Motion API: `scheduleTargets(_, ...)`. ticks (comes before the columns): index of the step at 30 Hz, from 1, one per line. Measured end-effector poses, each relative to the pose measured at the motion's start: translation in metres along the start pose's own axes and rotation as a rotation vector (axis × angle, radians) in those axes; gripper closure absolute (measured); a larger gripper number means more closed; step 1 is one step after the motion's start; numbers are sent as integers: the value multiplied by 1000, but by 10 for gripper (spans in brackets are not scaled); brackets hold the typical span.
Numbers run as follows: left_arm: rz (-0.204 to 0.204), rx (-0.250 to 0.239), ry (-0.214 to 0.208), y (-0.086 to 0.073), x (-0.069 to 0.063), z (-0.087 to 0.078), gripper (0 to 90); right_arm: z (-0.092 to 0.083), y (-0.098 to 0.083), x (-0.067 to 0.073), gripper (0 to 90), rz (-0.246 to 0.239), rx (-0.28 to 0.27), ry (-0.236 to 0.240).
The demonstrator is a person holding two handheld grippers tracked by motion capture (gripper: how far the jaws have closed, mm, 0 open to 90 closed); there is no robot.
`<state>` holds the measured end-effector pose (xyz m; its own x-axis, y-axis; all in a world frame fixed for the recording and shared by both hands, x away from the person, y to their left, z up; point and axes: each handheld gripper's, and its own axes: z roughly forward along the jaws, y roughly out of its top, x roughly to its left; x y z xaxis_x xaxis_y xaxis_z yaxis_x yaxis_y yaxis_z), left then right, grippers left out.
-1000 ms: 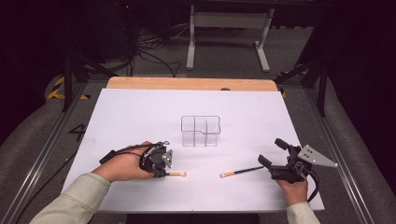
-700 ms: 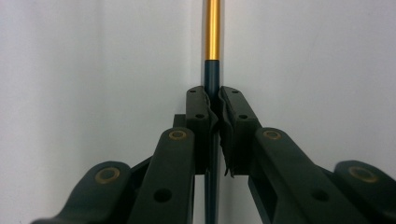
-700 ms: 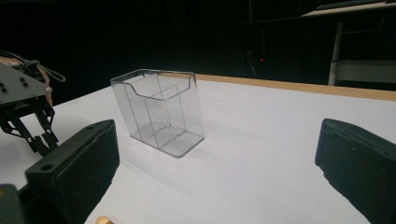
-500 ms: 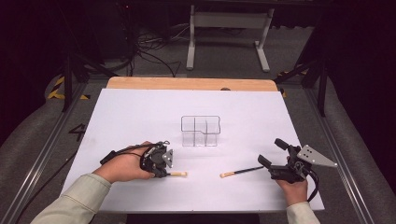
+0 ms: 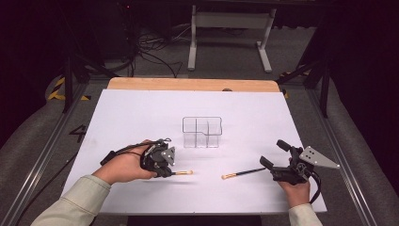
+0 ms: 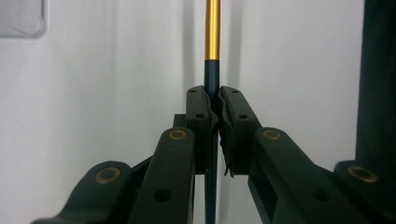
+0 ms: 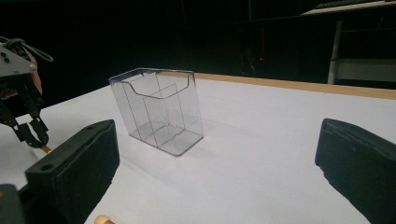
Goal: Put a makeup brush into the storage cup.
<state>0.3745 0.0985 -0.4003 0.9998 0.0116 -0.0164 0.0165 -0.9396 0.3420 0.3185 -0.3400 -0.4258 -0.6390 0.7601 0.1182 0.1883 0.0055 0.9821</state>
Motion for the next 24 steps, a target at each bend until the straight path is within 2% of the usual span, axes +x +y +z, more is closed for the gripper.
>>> scheduleTargets(7,0,-66,3,4,-2,-8,826,1,0,0,6,2,6,-3)
scheduleTargets(10,-18,-117,15,5,-3,-12,827,1,-1,0,6,3,7,-2)
scheduleTargets(11,-8,-131,30,6,-2,-13,826,1,-1,0,6,2,9,-2)
scheduleTargets(15,-13,-202,55,10,-3,-16,827,2,-1,0,6,1,20,-12)
scheduleTargets(24,-33,-370,77,12,-1,-25,827,1,-1,0,6,4,20,-11)
